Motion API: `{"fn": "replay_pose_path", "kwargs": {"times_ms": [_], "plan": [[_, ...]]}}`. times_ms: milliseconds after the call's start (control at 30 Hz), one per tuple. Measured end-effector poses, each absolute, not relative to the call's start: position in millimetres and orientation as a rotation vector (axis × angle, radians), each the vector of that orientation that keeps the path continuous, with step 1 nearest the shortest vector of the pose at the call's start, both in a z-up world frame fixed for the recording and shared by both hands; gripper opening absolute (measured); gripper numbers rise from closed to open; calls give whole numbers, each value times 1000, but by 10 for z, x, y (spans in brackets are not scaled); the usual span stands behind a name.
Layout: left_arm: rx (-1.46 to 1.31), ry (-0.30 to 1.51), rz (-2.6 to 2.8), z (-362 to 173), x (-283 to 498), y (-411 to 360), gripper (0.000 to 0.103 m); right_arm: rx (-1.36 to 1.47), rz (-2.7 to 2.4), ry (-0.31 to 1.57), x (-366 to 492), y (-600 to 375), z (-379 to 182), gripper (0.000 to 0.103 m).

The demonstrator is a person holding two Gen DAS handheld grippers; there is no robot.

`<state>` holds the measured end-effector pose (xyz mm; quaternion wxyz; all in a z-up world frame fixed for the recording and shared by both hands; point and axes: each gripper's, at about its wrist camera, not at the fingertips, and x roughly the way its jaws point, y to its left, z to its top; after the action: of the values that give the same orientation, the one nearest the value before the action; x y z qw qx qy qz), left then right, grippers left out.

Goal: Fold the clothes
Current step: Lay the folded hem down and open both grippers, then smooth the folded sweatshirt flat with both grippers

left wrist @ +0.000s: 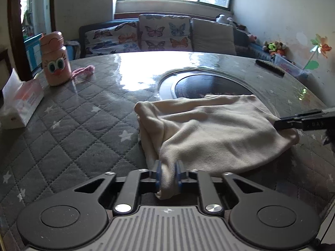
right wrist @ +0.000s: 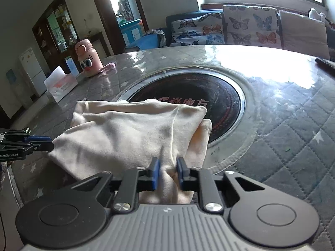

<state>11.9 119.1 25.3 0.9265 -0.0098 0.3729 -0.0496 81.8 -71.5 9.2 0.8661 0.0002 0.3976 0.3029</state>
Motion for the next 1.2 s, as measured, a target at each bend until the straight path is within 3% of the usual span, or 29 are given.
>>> {"fn": "replay_pose_path", "kwargs": {"times_ms": [267, 367, 567, 633, 867, 1200], "plan": [[14, 569, -150, 568, -168, 1157, 3, 20, 653, 729, 636, -779, 353, 11], [40, 588, -169, 531, -262, 1158, 3, 15, 673, 703, 486, -829, 437, 11], [63, 739, -173, 230, -214, 1176, 8, 10, 656, 838, 533, -854, 101, 14], [77, 720, -176, 307, -223, 1194, 8, -1, 666, 834, 554, -860, 176, 18], [125, 656, -176, 518, 28, 1055, 8, -77, 678, 756, 751, -700, 486, 19], [197, 689, -298, 222, 584, 439, 9, -107, 755, 808, 1251, 15, 349, 19]]}}
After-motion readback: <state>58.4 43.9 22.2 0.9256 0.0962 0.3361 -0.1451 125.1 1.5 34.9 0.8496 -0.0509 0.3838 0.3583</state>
